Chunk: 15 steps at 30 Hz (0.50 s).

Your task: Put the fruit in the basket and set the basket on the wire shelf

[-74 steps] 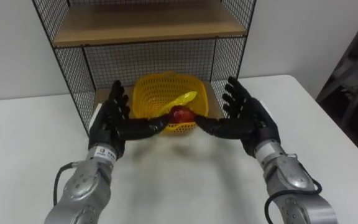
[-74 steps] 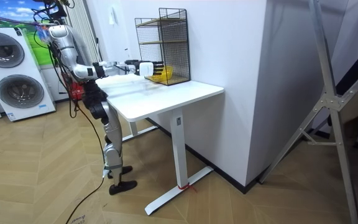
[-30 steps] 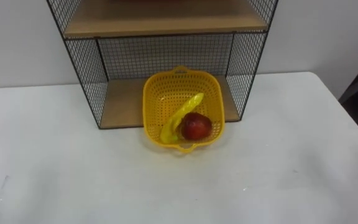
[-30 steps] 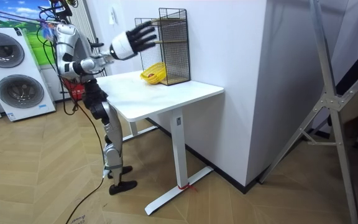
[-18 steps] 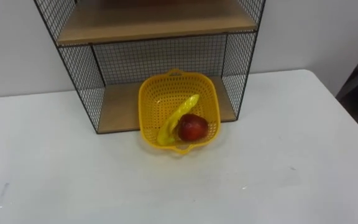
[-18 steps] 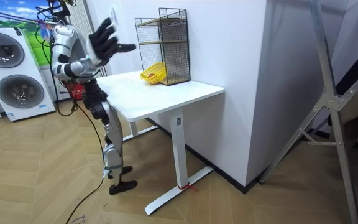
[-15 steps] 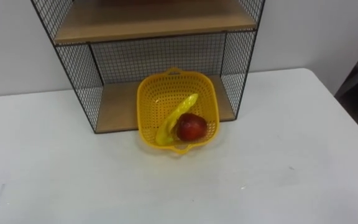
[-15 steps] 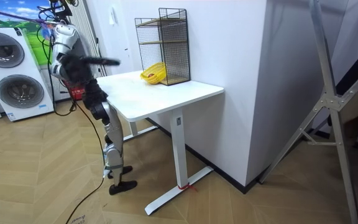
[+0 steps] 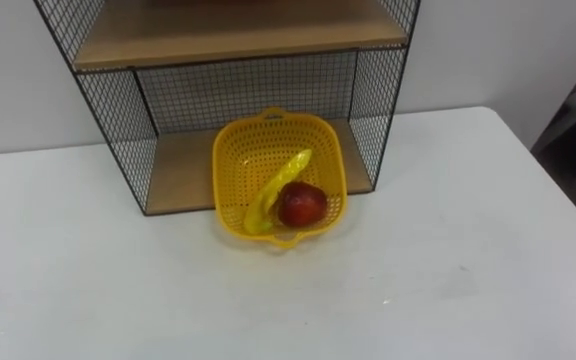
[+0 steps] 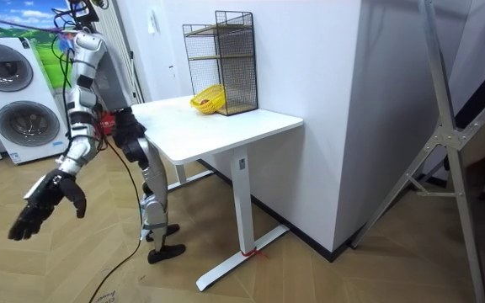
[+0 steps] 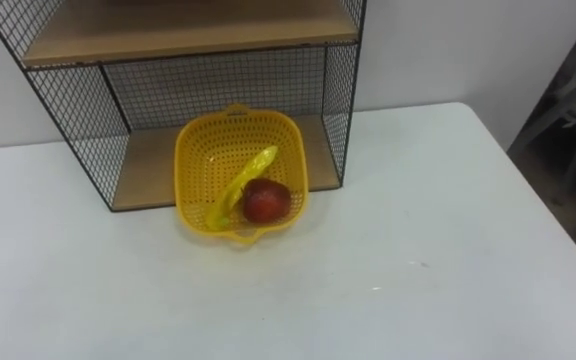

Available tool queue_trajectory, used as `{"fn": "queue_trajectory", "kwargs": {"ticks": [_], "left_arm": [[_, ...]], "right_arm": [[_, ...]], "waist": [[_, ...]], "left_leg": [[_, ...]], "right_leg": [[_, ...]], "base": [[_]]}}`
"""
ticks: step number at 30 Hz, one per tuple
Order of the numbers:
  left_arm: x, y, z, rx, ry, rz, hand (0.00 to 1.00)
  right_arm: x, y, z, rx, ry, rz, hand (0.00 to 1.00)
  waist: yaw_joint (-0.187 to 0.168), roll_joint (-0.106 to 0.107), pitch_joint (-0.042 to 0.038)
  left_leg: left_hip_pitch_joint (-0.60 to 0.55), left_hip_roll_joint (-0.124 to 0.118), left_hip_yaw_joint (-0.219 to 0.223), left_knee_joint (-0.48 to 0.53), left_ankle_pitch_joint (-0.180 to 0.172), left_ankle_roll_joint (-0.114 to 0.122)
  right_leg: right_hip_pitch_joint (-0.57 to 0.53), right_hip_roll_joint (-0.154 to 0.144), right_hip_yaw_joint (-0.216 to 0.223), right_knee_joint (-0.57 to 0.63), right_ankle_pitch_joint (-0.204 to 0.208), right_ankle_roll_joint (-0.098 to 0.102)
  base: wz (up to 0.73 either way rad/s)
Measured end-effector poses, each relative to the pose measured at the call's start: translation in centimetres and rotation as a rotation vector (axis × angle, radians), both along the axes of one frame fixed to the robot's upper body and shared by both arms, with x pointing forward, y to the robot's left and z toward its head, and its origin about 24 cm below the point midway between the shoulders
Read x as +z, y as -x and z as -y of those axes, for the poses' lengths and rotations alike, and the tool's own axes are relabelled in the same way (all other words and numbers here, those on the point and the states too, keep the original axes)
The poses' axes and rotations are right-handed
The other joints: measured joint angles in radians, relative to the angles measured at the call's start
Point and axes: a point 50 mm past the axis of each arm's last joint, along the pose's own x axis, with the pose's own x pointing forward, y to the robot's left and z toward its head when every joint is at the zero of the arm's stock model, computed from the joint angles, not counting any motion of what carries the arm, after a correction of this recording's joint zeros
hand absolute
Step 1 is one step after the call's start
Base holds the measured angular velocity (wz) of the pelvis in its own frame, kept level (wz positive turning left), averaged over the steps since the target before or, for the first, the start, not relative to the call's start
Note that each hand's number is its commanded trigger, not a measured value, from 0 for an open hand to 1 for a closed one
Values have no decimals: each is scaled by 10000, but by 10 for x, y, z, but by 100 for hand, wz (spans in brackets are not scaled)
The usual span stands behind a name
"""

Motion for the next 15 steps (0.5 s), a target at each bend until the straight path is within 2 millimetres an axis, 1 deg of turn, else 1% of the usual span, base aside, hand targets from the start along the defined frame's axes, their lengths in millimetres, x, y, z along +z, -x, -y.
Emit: {"fn": "queue_trajectory", "kwargs": {"ticks": [1,2,3,4,5,7,8,9,10,11,12,13,15], "left_arm": [[-10,-3,12,-910,864,-365,0],[-15,-5,18,-1417,1315,-540,0],[-24,-10,28,-2616,2219,-794,0],[-29,-13,33,-3280,2708,-909,0],[-38,-21,42,-4748,3715,-1116,0],[-52,-37,57,-7986,5829,-1795,0],[-55,-41,61,-8702,6277,-1935,0],[-60,-50,68,-9857,6992,-2058,0],[-65,-60,73,-11085,7597,-2286,0],[-67,-65,75,-11628,7855,-2428,0],[-71,-74,77,-12622,8241,-2755,0],[-72,-79,78,-13137,8414,-2968,0],[-76,-94,79,-15406,9058,-4019,0]], "right_arm": [[-11,-4,-14,744,-998,-250,0],[-16,-6,-19,1303,-1585,-454,0],[-25,-14,-28,2577,-2681,-667,0],[-29,-19,-31,3337,-3247,-794,0],[-39,-37,-35,5284,-4411,-1085,0],[-52,-67,-42,9126,-6350,-2007,0],[-54,-75,-44,9778,-6615,-2078,0],[-59,-91,-46,10805,-6978,-2065,0],[-62,-102,-49,11818,-7372,-2181,0],[-64,-105,-51,12251,-7580,-2253,0],[-66,-110,-56,12821,-7987,-2316,0],[-67,-111,-57,13060,-8210,-2376,0],[-69,-114,-60,14425,-9140,-3038,0]], "waist": [[-19,-16,3],[-19,-19,4],[5,-52,4],[43,-67,-3],[257,-89,2],[334,-162,18],[326,-167,19],[336,-188,24],[341,-224,29],[341,-257,29],[373,-320,49],[418,-344,61],[526,-381,67]], "left_leg": [[68,-6,0,-10,0,1],[135,-9,2,-23,-1,1],[255,-12,41,-66,-1,2],[331,9,140,-116,0,0],[476,54,312,-216,3,-5],[701,91,380,-253,6,-9],[747,95,369,-256,6,-9],[813,94,321,-255,8,-13],[845,87,259,-256,28,-42],[857,88,244,-258,46,-71],[909,95,227,-275,129,-199],[952,104,232,-301,144,-219],[1003,133,221,-338,180,-260]], "right_leg": [[58,0,19,-5,29,25],[116,0,22,-15,37,37],[158,-4,64,8,36,38],[190,-4,95,1,31,54],[227,18,195,-38,78,48],[487,53,201,-210,135,-7],[555,58,190,-253,141,-18],[684,61,133,-339,166,-25],[762,69,102,-404,190,-26],[791,76,102,-408,189,-27],[858,89,91,-406,211,-2],[895,91,80,-413,214,-3],[948,108,24,-473,231,-43]], "base": [[-5],[-4],[-6],[-25],[-29],[-13],[8],[14],[18],[22],[14],[9],[0]]}}
